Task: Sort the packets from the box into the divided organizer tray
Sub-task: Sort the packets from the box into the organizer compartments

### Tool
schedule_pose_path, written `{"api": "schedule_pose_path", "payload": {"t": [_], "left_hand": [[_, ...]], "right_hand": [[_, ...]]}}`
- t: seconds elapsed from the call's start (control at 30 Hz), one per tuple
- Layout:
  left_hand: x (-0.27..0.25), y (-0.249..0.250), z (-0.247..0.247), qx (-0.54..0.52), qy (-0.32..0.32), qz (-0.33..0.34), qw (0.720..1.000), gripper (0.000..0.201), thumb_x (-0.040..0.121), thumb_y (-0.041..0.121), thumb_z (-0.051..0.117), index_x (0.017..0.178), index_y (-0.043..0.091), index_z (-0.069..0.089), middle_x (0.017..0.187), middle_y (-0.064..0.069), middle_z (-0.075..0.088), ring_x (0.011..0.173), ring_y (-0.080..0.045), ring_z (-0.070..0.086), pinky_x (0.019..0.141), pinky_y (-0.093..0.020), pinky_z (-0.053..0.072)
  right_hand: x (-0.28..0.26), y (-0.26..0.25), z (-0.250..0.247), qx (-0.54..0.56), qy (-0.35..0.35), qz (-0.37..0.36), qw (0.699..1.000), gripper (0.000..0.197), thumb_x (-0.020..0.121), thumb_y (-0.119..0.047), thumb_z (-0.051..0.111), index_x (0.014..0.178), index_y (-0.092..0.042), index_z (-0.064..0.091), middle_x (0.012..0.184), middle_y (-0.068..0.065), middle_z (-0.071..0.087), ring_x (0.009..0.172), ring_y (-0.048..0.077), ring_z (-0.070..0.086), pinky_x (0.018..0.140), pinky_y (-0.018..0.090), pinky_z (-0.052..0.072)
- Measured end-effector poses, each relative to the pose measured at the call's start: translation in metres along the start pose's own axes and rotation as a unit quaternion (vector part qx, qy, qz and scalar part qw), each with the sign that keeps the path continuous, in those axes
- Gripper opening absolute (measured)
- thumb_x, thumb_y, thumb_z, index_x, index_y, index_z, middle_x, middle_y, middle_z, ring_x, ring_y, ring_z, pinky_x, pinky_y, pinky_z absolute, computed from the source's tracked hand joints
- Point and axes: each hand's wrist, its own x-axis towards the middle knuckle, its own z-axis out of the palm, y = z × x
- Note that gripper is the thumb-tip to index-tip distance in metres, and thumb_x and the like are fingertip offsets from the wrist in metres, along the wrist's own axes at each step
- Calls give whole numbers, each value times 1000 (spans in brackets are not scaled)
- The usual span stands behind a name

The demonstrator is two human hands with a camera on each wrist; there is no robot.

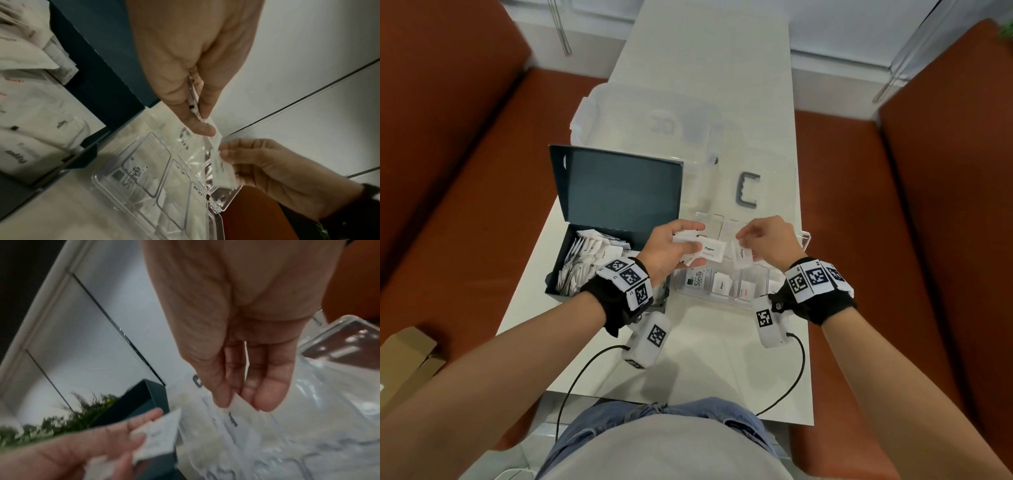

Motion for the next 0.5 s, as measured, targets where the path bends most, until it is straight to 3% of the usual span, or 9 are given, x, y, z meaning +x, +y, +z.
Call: {"api": "schedule_pose_path", "payload": {"t": [0.1,0.27,0.37,0.5], "left_hand": [[0,-1,-5,-2,12,-1,1000,34,86,-14,60,115,3,63,118,-15,57,110,-36,61,67,-32,61],[-4,-1,-10,4,13,2,1000,34,87,-14,59,116,3,62,123,-18,54,109,-35,60,68,-32,61],[-4,-2,-10,3,16,2,1000,34,87,-14,59,116,3,62,123,-18,54,107,-34,60,69,-33,61],[-4,-4,-10,-2,17,2,1000,34,87,-14,59,116,3,62,116,-17,57,106,-36,61,71,-35,60]], "right_hand": [[2,10,13,-58,-51,33,996,15,85,-1,62,94,-6,72,82,6,65,70,16,57,74,23,50],[3,20,38,-64,-102,52,991,17,84,7,58,93,-2,69,76,15,66,54,13,57,53,16,48],[6,23,49,-88,-95,43,991,19,85,8,52,90,-2,68,86,17,68,61,19,63,62,25,56],[11,26,58,-144,-79,49,985,20,86,-1,54,95,-4,72,100,14,69,91,30,66,84,40,56]]}}
